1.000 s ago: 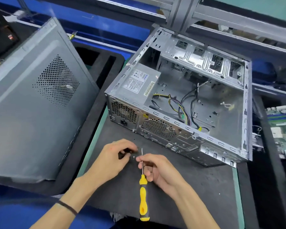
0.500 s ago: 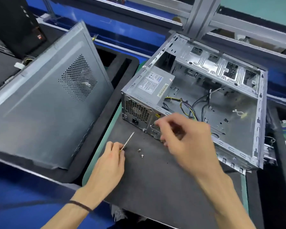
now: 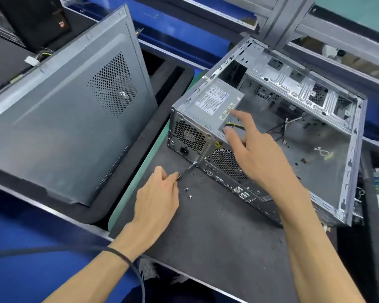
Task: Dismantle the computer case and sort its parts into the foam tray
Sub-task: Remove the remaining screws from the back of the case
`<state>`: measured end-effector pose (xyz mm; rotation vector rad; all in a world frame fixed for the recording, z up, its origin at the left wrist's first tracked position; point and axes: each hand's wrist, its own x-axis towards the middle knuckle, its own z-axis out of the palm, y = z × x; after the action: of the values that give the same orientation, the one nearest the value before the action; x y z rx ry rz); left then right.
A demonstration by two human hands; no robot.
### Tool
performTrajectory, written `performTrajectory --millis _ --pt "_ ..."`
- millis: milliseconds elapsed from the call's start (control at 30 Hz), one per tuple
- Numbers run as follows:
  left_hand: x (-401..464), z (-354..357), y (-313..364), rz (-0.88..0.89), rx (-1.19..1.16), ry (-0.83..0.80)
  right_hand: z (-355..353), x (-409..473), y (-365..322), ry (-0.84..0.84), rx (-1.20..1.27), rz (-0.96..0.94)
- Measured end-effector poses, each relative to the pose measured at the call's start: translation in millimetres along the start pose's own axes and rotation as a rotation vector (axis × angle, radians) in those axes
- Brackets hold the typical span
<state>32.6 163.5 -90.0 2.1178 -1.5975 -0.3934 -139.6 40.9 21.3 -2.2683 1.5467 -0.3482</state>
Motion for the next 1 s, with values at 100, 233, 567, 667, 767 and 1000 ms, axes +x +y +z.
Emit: performTrajectory --millis 100,233,567,667,767,1000 --pt "0.4 -1.1 4.6 -0.106 -0.125 -0.062 0.9 0.3 -0.4 0.003 -0.016 0.000" --pt "0.4 -0.7 5.7 -0.158 -0.199 -0.147 1.8 1.3 0.9 -0.008 -0.010 0.016" --pt "-21.9 1.2 -5.4 -0.026 -0.146 0.170 3.3 0.9 1.8 -0.016 -0.025 0.021" --pt "-27.4 15.4 -15.2 -0.079 -0.130 0.271 3.1 0.3 2.0 -0.008 -0.018 0.016" --pt "-32.6 27.7 -21.2 -0.091 -0.042 0.332 3.5 -0.8 1.0 -0.021 -0.020 0.012" --pt "-20.3 28.2 -18.2 0.028 -0.012 0.422 -0.6 -2.7 -2.0 -0.048 -0.039 -0.030"
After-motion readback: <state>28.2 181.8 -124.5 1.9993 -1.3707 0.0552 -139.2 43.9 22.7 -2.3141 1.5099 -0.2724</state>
